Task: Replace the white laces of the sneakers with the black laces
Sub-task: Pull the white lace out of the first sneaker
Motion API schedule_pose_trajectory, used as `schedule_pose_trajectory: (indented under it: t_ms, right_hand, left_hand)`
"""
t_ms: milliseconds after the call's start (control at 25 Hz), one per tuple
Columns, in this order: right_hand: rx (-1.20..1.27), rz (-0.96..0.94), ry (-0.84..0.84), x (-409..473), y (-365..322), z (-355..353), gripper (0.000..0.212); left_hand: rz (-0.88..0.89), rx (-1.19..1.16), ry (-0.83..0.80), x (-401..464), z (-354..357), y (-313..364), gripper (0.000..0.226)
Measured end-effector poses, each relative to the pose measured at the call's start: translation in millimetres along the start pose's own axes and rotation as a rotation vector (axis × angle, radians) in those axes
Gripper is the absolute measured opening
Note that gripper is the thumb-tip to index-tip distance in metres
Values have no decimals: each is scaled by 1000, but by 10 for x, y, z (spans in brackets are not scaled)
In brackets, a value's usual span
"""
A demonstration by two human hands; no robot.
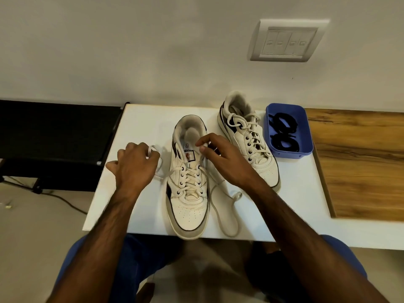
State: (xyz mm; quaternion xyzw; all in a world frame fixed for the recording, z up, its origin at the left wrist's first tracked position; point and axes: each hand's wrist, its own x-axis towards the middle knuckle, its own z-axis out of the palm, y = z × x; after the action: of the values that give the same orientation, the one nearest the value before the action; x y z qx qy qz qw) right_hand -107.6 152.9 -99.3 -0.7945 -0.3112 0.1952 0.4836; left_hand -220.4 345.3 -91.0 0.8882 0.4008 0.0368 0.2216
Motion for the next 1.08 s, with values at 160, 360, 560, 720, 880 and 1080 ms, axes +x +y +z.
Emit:
schedule_pose_trajectory:
  t_ms: [160,360,560,720,880,1080]
  right_hand:
    - [-191,-175,110,-26,8,67,14]
    - [-597,-319,104,-122,-121,158,16]
    - [-685,-267,126,-115,-171,221,17]
    - [-717,-248,135,-128,-224,331,11]
    - [-479,-170,49,-122,-246,231,9]
    - [-230,-98,-72,-159,-92,-104,9]
  left_hand:
    - [-22,-72,-26,-24,13,21,36]
    - [221,-196,250,-76,3,95,45]
    - [409,-237,-213,-139,117,200,33]
    - [445,-349,-216,-75,140,94,22]
    - [387,-385,-283,-67,136,58,24]
    - [354,-414,-317,-58,134,51,23]
